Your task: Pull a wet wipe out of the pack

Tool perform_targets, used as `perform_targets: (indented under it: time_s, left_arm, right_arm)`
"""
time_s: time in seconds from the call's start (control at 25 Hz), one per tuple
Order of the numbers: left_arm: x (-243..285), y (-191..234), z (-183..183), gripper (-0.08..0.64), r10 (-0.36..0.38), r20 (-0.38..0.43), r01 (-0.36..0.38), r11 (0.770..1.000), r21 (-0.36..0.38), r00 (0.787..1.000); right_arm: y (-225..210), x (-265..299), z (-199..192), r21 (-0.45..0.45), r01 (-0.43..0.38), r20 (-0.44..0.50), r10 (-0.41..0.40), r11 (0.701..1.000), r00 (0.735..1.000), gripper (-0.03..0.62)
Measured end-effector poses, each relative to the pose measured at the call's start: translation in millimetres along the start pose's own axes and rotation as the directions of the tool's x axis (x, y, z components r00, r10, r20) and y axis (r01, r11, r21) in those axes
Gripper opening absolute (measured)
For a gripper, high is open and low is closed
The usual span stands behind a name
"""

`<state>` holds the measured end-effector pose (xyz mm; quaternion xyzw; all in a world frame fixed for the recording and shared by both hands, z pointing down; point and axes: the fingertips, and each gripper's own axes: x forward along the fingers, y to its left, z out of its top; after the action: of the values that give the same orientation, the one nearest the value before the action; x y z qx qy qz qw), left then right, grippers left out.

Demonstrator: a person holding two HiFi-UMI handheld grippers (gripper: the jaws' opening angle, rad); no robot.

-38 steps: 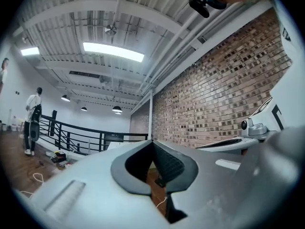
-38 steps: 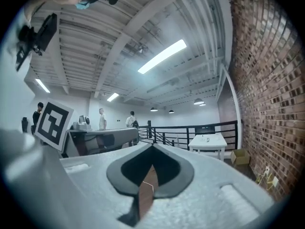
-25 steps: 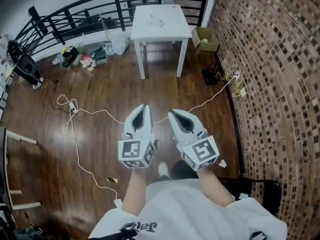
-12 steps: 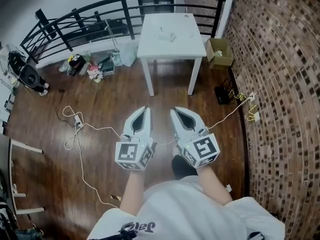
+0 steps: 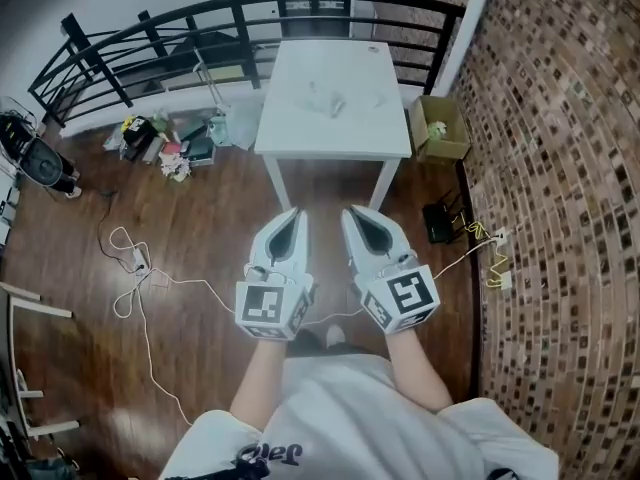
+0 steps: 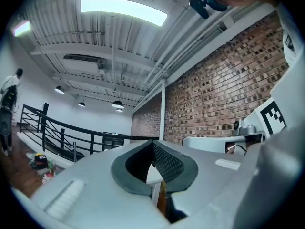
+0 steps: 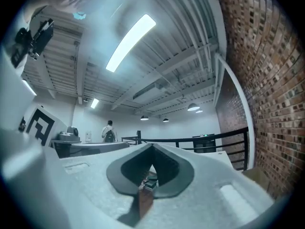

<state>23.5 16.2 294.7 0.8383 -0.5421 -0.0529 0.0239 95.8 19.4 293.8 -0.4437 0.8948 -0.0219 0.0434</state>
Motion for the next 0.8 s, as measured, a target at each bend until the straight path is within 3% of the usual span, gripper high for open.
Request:
perform_targets:
  time_s: [0.32,0.52,0.8]
  left_arm:
    - [90.2,61.2,-24.5,0.015,0.037,-0.014,-0.037,0.999,-0.017,0.999]
    - [174.2,115.2,-30.6,0.015,-0.001,0.001,0.001,1.000,-0.005,1.000]
    - [304.8,201.3,-1.6,0.015,-0.078,0.030,0.077,0.996,0.037,0.996]
  right_arm:
    - [-47.3,82.7,-40.0,0.016,-0.024,-0.065,0.025,1.000,0.998,-0.008]
    - [-96.2,165.1,-56.6,-0.004,0.024,-0.085,-0.024,1.000,0.996,-0.008]
    - [-170.8,309.9,-36.6,-0.058,0.083,-0.082,-0.088,0.995,0.993,-0.009]
